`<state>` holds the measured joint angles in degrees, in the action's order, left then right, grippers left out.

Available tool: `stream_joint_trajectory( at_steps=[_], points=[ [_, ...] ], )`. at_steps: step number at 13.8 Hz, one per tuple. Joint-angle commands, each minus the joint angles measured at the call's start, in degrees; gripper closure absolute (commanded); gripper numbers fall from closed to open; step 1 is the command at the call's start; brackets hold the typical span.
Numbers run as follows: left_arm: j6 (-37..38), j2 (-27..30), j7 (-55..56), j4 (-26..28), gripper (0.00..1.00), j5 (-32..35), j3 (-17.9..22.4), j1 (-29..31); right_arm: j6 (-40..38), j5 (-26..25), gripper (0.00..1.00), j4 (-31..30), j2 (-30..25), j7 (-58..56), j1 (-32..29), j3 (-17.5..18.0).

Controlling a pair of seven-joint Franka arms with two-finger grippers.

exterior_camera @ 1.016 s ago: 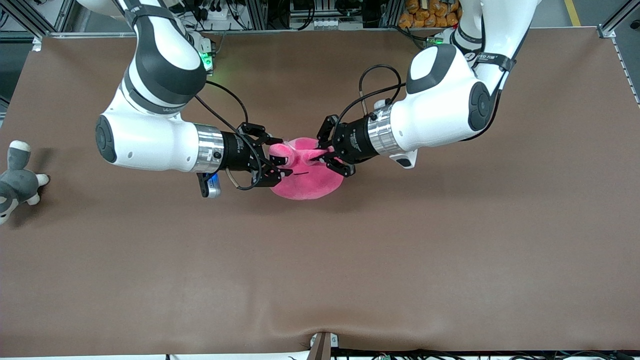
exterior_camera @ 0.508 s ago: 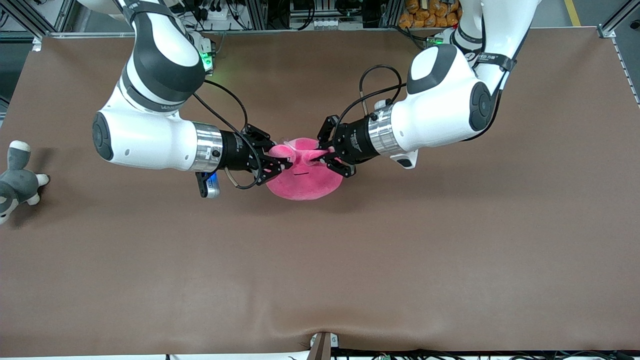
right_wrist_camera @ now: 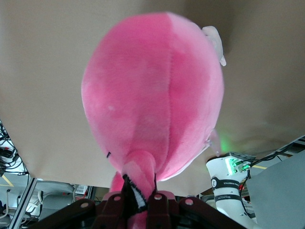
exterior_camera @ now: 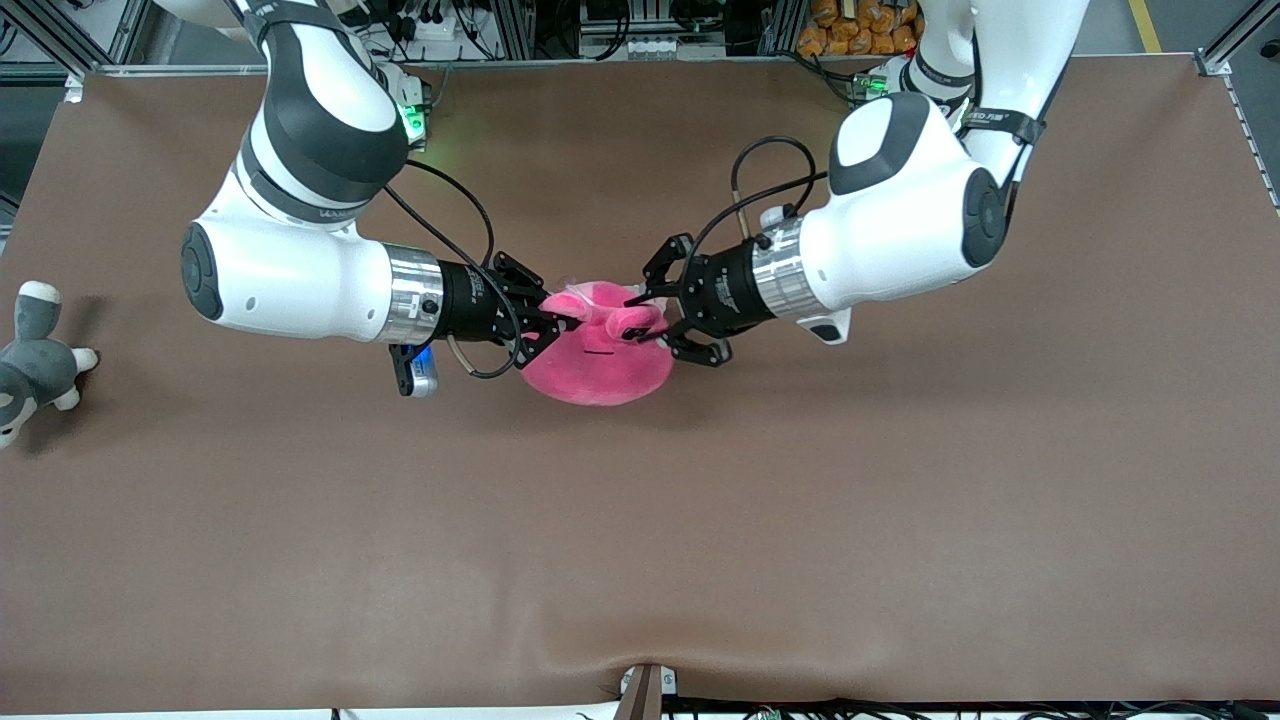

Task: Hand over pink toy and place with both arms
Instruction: 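Open the left gripper and pull it away from the plush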

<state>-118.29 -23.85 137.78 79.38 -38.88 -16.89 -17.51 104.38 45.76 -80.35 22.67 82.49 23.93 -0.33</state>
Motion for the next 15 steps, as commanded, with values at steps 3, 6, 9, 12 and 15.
stream_joint_trajectory(
  at_steps=[3,6,9,12,15],
  points=[
    [8.0,4.9,-3.9,-0.2,0.00,14.6,0.2,3.4,-0.5,-1.0,1.00,0.4,-0.4,-1.2,-2.8,-0.3],
    [10.3,6.4,-14.6,-0.2,0.00,20.1,0.3,6.6,-3.8,-2.8,1.00,0.5,-0.4,-8.6,-6.8,-0.3],
    [13.0,6.7,-27.0,-0.2,0.00,21.5,0.4,10.0,-7.2,-3.1,1.00,0.0,-0.1,-14.0,-12.1,-0.3],
    [16.6,8.0,-38.3,-0.3,0.00,25.1,0.4,12.2,-9.2,-3.7,1.00,-0.8,1.0,-19.0,-17.9,-0.4],
    [21.0,10.1,-54.0,0.2,0.00,26.9,0.3,15.3,-14.4,-6.7,1.00,-1.6,2.2,-31.3,-22.6,-0.4]
  ],
)
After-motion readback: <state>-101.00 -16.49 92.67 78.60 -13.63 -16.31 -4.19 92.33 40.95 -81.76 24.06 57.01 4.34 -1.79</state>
